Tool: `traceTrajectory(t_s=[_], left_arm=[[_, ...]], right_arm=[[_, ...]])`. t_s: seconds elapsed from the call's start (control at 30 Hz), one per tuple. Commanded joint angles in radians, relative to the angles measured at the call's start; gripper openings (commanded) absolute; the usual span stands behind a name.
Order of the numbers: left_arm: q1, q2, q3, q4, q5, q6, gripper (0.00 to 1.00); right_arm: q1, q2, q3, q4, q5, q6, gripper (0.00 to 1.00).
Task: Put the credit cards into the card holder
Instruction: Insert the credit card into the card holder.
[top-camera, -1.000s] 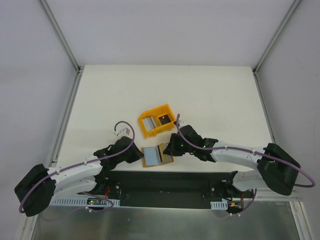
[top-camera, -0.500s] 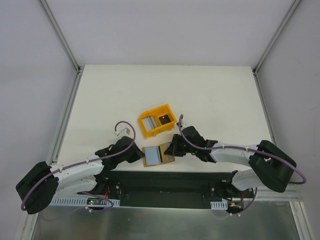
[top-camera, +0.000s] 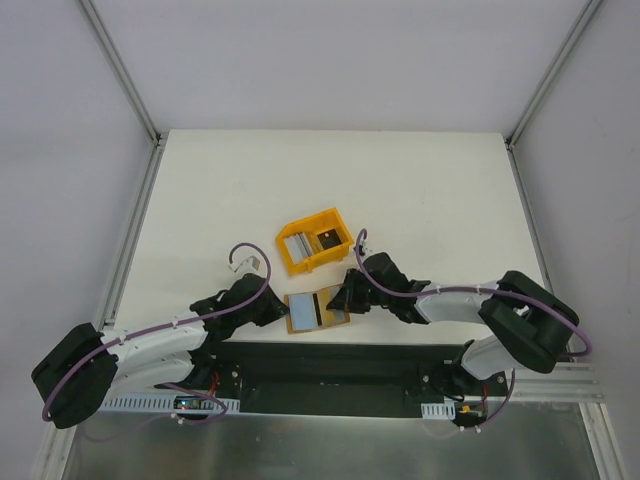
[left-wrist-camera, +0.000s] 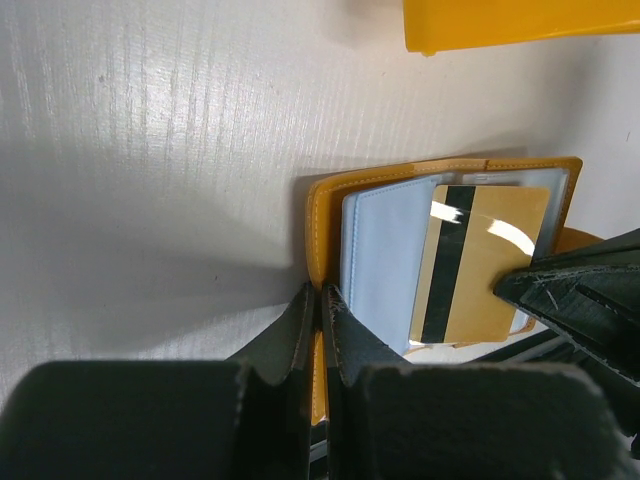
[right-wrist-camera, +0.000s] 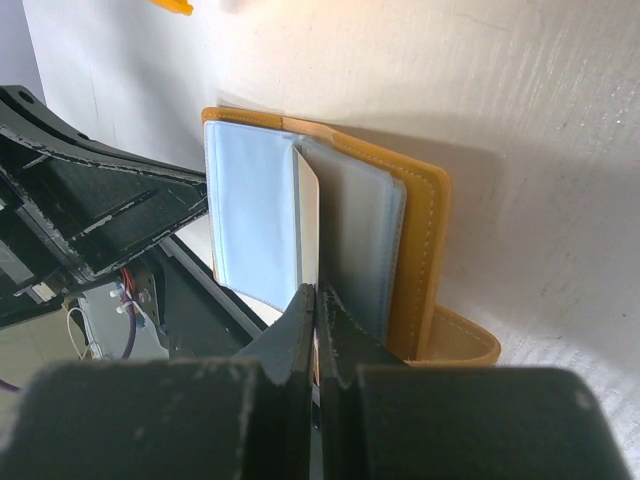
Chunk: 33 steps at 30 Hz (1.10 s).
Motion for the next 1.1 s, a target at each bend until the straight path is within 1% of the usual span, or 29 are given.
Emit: traceTrajectory(t_s=[0.0, 0.27, 0.57, 0.9, 1.07], left_arm=[[-0.005, -0.004, -0.021, -0.013, -0.03, -0.007, 0.0], [-0.005, -0.004, -0.022, -0.01, -0.029, -0.006, 0.0], [-0.005, -0.002, -0.026, -0.005, -0.026, -0.01, 0.0], [-0.005, 0.008, -0.022, 0.003, -0.021, -0.008, 0.0], [-0.005, 0.004, -0.027, 0.003, -0.021, -0.014, 0.0]], right_arm=[[-0.003, 0.012, -0.022, 0.042, -0.012, 0.011, 0.0], [-0.013, 0.021, -0.042, 0.051, 0.005, -0.004, 0.0], [-0.018, 0.078, -0.046, 0.074, 0.002, 0.004, 0.0], [-0.004, 0.051, -0.071, 0.08, 0.062, 0.033, 0.0], [-0.004, 0.017, -0.092, 0.04, 0.097, 0.06, 0.0]])
